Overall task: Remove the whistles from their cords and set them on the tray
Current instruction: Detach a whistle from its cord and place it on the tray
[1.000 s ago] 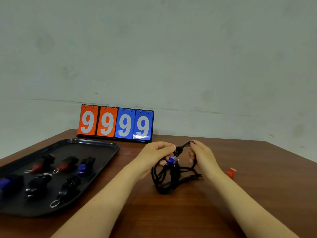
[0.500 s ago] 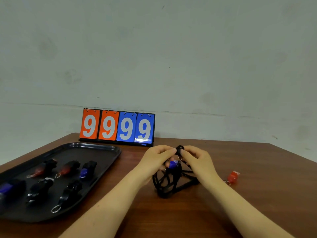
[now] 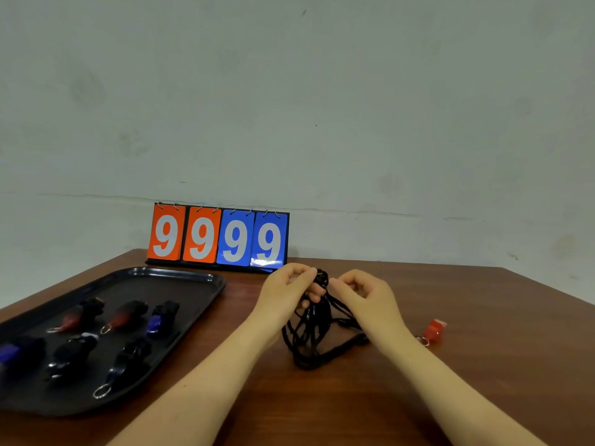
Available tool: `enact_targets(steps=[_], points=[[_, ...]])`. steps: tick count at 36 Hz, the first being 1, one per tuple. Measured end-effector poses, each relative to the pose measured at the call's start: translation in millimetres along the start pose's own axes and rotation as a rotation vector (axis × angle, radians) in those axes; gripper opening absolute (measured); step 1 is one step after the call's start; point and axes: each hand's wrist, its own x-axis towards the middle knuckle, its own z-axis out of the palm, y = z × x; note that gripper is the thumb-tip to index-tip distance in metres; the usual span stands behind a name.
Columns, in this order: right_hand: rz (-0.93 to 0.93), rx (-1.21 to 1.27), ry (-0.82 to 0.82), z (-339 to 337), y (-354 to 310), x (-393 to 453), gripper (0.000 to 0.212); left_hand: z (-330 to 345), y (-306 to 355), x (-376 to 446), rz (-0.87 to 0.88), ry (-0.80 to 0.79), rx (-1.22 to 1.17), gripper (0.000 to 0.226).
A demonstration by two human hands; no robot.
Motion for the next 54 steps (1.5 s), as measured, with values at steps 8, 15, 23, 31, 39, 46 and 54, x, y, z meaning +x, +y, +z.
enact_targets(steps=[8, 15, 23, 31, 39, 46, 54], points=[[0.173, 0.078, -0.125, 7.2, 1.6, 2.3, 0.024, 5.5, 0.3, -5.5, -0.024, -0.091, 0.045, 0.025], [0.338, 0.199, -0.176, 0.6, -0.9, 1.3, 0.029, 9.4, -3.3, -7.7, -0.089, -0.163, 0.062, 0.024], [0.435, 0.524, -0.032, -2.2, 3.7, 8.9, 0.017, 2.9, 0.6, -0.8, -0.229, -0.012, -0.286, 0.028], [0.449, 1.141, 0.061, -17.2, -2.2, 13.7, 0.027, -0.7, 1.6, -2.3, -0.229, -0.056, -0.359, 0.013], [0.274, 0.448, -0.131, -10.2, -5.6, 10.3, 0.045, -3.9, 8.8, -3.2, -0.298, -0.003, -0.708, 0.016], [0.097, -0.042, -0.283, -1.4, -4.4, 1.7, 0.041, -6.5, 6.2, 1.4, -0.118, 0.110, -0.437, 0.034], [0.115, -0.009, -0.157, 0.5, 0.0, 4.2, 0.016, -0.5, 2.8, -2.9, -0.062, -0.006, -0.292, 0.024]])
